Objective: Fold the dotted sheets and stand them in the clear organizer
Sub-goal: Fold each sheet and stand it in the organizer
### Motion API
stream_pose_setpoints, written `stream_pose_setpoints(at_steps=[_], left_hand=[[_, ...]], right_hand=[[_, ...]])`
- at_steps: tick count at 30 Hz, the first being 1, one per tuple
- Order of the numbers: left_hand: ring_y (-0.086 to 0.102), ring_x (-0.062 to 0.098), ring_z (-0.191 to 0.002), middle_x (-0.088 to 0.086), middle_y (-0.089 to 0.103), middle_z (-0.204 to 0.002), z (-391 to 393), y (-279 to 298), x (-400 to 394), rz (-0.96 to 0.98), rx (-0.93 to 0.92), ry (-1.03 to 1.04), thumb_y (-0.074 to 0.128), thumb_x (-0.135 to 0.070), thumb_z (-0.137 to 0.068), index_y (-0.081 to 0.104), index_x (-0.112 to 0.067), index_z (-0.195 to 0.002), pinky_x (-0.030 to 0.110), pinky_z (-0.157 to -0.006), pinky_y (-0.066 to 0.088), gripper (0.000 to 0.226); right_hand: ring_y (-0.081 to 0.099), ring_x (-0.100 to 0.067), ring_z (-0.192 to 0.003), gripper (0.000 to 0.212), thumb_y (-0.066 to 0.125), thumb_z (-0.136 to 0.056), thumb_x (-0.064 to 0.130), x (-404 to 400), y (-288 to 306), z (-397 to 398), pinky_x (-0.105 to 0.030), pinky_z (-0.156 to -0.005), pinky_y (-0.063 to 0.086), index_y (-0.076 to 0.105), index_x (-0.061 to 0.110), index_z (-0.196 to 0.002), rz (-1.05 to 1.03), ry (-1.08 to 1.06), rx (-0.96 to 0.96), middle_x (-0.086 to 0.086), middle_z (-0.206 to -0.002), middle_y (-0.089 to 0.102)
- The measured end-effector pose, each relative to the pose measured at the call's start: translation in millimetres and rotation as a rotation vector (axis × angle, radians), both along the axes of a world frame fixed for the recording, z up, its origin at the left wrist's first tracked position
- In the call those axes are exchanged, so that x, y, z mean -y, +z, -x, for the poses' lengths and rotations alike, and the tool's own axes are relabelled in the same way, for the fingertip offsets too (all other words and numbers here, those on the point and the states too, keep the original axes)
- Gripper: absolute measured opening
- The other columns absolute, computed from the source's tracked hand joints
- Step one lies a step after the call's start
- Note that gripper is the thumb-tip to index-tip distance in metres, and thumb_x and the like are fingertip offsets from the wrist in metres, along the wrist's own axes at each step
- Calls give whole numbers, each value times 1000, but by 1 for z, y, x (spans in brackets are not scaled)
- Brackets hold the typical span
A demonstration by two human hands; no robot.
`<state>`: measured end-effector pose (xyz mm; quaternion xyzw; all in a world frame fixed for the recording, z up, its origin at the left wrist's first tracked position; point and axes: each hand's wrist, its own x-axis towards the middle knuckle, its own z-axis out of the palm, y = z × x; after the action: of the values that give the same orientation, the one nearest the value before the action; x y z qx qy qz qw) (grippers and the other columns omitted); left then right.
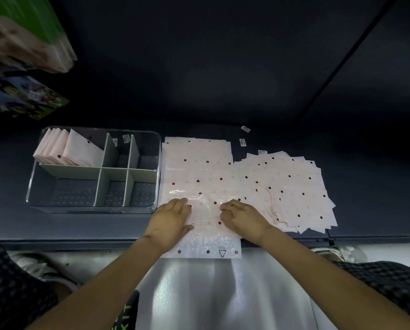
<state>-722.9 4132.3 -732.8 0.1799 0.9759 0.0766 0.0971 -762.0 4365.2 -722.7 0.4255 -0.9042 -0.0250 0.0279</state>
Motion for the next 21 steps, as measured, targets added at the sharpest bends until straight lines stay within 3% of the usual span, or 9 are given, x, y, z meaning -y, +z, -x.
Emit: stream_pose_setpoints(at_steps=[4, 7, 9, 11, 13, 14, 16, 19, 21], left_hand=[[55, 30, -117, 18, 53, -135, 2, 14, -7, 144, -63, -59, 72, -26, -79, 65, -19, -106, 37, -90, 49, 28], [27, 34, -139, 20, 20, -154, 2, 8, -6, 208, 20, -92, 52, -12, -90, 47, -20, -128, 42, -107, 31, 39], [19, 33, -142, 16, 14, -157, 3, 7, -6, 185, 52, -58, 46, -15, -94, 44, -22, -128, 42, -110, 26, 35], [18, 32, -143, 14, 14, -157, 2, 9, -8, 148, 64, -36, 40, -21, -98, 45, -22, -127, 42, -111, 26, 30], [18, 30, -143, 12, 15, -158, 0, 11, -10, 123, 88, -18, 36, -24, -100, 44, -21, -129, 41, -111, 26, 30], [18, 28, -143, 10, 16, -158, 0, 13, -10, 108, 97, -4, 35, -25, -100, 43, -19, -131, 40, -111, 26, 32], [17, 25, -144, 6, 15, -158, -1, 16, -10, 71, 132, 28, 38, -31, -100, 38, -17, -136, 38, -113, 24, 38], [17, 20, -143, 1, 17, -158, -3, 19, -10, -6, 176, 72, 45, -45, -95, 33, -21, -139, 36, -115, 19, 51], [17, 16, -142, -3, 21, -156, -5, 21, -7, -52, 165, 80, 48, -49, -93, 30, -25, -141, 33, -114, 17, 57]], right_hand=[[60, -22, -97, 24, 70, -83, 25, -2, 4, -1, -25, -83, 50, 69, 5, -96, 105, -165, 290, -5, -108, 64], [43, -18, -117, 37, 57, -91, 34, 4, 0, -11, -21, -99, 34, 57, 10, -119, 175, -336, 431, -1, -125, 49], [40, -19, -119, 41, 55, -92, 36, 10, 1, -13, -22, -102, 32, 53, 12, -125, 145, -381, 415, -3, -127, 46], [49, -22, -111, 36, 60, -89, 33, 15, 5, -14, -25, -96, 40, 60, 10, -116, 69, -345, 301, -7, -118, 54], [63, -18, -78, 27, 85, -63, 27, 19, 14, -16, -21, -63, 52, 71, 12, -80, -35, -262, 176, -4, -84, 65], [62, -14, -62, 31, 92, -43, 23, 21, 18, -18, -18, -46, 47, 69, 16, -64, -124, -264, 137, 0, -68, 64], [57, -10, -49, 40, 89, -22, 14, 23, 23, -18, -16, -34, 37, 64, 19, -53, -199, -252, 55, 5, -56, 59], [56, -10, -47, 35, 90, -33, 17, 25, 30, -15, -17, -36, 40, 64, 18, -56, -180, -216, 62, 5, -54, 58], [62, -17, -65, 18, 79, -67, 20, 24, 36, -12, -25, -54, 50, 65, 12, -76, -152, -196, 156, -2, -70, 64]])
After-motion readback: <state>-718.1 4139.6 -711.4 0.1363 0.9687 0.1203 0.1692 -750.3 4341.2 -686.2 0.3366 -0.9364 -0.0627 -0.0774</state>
